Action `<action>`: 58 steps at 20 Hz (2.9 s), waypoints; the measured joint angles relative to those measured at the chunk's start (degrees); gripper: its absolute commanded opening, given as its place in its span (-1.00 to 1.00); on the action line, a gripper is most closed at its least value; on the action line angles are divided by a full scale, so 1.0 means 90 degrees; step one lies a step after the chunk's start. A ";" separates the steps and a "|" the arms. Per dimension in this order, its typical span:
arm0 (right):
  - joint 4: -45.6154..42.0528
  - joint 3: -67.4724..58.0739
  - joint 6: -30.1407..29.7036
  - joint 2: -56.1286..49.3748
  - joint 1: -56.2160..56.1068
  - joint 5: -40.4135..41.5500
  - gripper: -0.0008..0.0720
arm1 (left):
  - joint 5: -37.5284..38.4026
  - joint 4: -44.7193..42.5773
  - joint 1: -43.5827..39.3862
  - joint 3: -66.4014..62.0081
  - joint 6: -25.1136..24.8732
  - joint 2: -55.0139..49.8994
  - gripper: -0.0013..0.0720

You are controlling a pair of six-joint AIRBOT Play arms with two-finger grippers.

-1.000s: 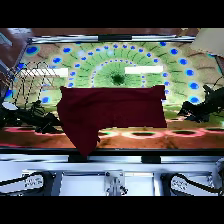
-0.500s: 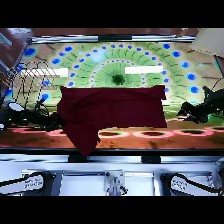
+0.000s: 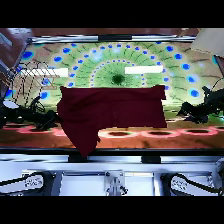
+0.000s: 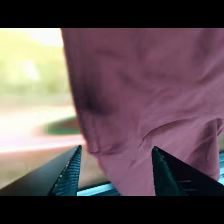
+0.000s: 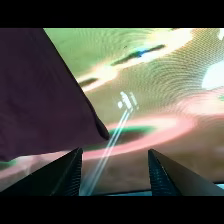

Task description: Fold the shirts.

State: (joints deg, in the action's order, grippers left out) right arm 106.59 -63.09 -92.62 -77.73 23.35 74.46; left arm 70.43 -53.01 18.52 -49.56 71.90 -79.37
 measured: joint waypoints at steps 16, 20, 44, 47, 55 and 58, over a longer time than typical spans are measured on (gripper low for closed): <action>0.0000 0.0000 0.0046 0.0000 0.0000 -0.0058 0.47 | -0.0335 -0.0119 -0.0367 0.0549 -0.0107 0.0000 0.07; 0.0010 0.0046 0.0058 0.0002 0.0000 -0.0090 0.87 | -0.0476 -0.0085 -0.0488 0.0787 -0.0104 -0.0002 -0.69; 0.1477 0.0733 -0.0512 -0.1105 -0.0219 -0.0267 0.84 | -0.0430 -0.0085 -0.0512 0.0661 -0.0228 -0.0002 -0.88; 0.1428 0.0736 -0.0335 -0.1202 -0.0546 -0.0469 -0.06 | -0.0423 -0.0085 -0.0512 0.0658 -0.0228 0.0012 -0.88; 0.1241 0.0328 -0.0600 -0.0449 -0.0981 -0.0539 -0.76 | -0.0257 -0.0087 -0.0512 -0.0515 -0.0228 0.0461 -0.89; 0.1268 -0.0607 -0.1090 0.0551 -0.1001 -0.0481 -0.76 | -0.0148 -0.0083 -0.0515 -0.1991 -0.0253 0.1037 -0.89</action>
State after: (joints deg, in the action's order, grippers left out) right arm 117.99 -68.55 -102.43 -72.77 14.35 70.13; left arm 69.10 -53.76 13.89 -67.48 69.63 -70.04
